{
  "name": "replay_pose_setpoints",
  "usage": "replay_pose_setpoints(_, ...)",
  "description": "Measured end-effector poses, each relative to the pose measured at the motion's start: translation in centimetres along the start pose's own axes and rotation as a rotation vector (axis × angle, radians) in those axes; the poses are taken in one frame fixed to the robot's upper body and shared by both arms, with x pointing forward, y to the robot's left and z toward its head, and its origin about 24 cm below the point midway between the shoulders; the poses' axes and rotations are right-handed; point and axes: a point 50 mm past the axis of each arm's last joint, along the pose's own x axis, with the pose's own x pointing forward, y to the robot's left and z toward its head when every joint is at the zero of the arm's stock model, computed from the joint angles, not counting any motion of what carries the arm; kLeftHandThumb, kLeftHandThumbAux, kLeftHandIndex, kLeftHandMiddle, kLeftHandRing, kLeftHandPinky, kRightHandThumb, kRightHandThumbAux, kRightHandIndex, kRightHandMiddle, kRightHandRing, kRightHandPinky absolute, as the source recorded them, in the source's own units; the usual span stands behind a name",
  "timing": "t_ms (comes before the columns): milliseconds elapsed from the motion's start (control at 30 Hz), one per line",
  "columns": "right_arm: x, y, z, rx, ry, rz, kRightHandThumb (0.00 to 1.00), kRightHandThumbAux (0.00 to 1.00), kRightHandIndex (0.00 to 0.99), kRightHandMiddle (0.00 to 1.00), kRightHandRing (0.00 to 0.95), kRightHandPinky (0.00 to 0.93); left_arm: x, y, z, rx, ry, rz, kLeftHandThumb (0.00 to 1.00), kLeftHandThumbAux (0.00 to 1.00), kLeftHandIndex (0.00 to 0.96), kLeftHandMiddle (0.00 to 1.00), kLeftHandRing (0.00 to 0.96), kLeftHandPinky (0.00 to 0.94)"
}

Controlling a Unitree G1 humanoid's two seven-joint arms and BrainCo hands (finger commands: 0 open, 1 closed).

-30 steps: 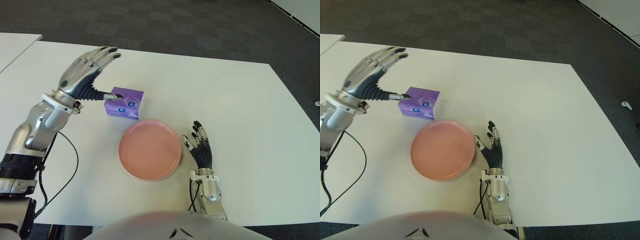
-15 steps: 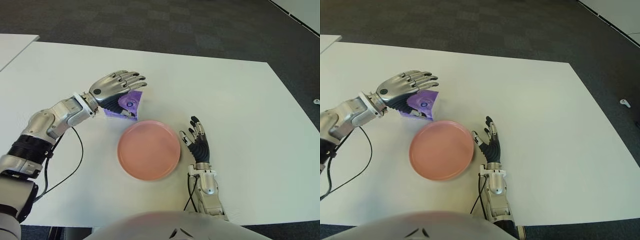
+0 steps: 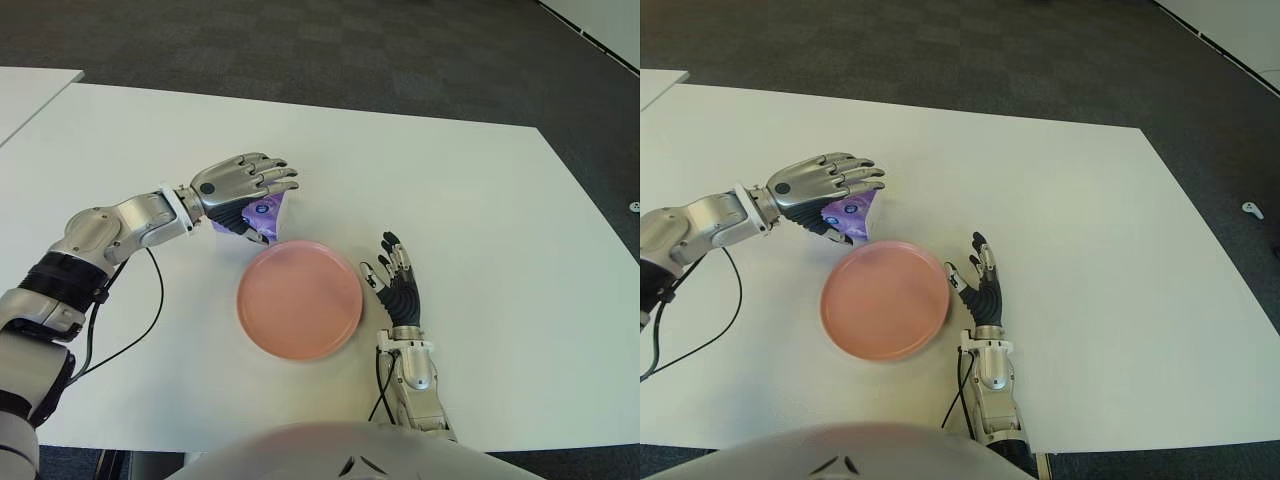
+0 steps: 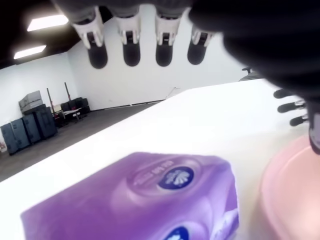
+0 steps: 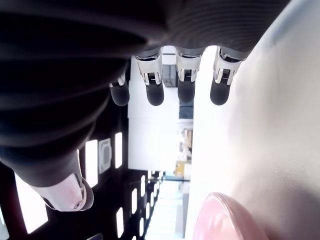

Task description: Put the tissue paper into the plate.

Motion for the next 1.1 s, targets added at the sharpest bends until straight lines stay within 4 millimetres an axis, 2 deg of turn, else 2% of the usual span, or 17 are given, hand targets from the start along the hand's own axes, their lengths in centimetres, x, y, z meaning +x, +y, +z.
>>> replay_pose_setpoints(533,-0.2,-0.1,0.1,0.001,0.024,0.001,0.007,0.673,0.0,0.0,0.0,0.0,0.4,-1.2,0.0,0.013,-0.021,-0.062,0.0,0.306,0.0,0.0,0.0,0.0)
replay_pose_setpoints(1100,-0.5,-0.2,0.1,0.014,0.033,0.013,0.0,0.68,0.0,0.0,0.0,0.0,-0.3,-0.1,-2.0,0.093,0.059,-0.051,0.0,0.308,0.0,0.0,0.0,0.0)
